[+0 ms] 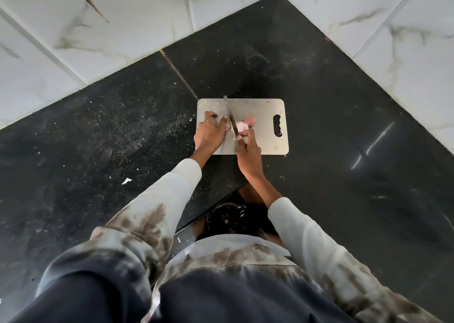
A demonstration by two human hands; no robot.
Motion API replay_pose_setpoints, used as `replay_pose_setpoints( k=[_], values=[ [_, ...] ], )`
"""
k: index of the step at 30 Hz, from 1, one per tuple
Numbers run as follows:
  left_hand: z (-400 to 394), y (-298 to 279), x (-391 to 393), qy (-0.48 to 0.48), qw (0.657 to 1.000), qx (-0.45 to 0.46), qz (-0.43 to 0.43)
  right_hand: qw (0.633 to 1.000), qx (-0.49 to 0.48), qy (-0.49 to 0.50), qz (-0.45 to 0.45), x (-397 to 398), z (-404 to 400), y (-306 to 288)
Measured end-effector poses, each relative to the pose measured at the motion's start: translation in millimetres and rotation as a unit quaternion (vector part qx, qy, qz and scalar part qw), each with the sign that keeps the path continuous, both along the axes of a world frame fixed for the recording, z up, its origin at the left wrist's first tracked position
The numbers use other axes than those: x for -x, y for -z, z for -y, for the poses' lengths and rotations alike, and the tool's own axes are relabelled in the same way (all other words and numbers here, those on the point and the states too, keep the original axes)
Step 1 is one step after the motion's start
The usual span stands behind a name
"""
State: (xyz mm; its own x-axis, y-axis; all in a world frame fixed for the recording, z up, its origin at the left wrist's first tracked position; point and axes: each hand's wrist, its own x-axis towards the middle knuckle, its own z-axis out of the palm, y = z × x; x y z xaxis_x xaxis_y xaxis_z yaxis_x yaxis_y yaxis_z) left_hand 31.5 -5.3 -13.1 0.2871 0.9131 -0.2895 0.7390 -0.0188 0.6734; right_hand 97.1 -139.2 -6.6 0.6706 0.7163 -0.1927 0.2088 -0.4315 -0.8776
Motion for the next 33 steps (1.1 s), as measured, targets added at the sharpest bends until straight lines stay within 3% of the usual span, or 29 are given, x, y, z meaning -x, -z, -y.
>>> replay_pose_setpoints(
  k=[6,11,14,22,33],
  values=[
    [-1.1,-1.0,7.4,0.061,0.994,0.005,0.095,1.0,-0.009,-0.023,-0.018,-1.3,-8.9,-3.4],
    [-9.3,4.5,21.1,0.087,0.994,-0.047,0.038,0.999,-0.002,-0.044,-0.004,0.7,-16.9,-7.5],
    [-15.3,7.3,26.0,0.084,0.993,-0.076,0.013,0.999,-0.004,-0.046,0.004,3.3,-18.2,-8.4],
    [-21.8,12.2,21.9,0.044,0.99,-0.055,0.118,1.0,0.002,-0.006,-0.031,-0.1,-18.6,-3.4],
    [-23.4,15.5,18.5,0.015,0.988,-0.046,0.144,0.999,-0.003,-0.032,-0.005,3.8,-26.1,-7.6]
  ],
)
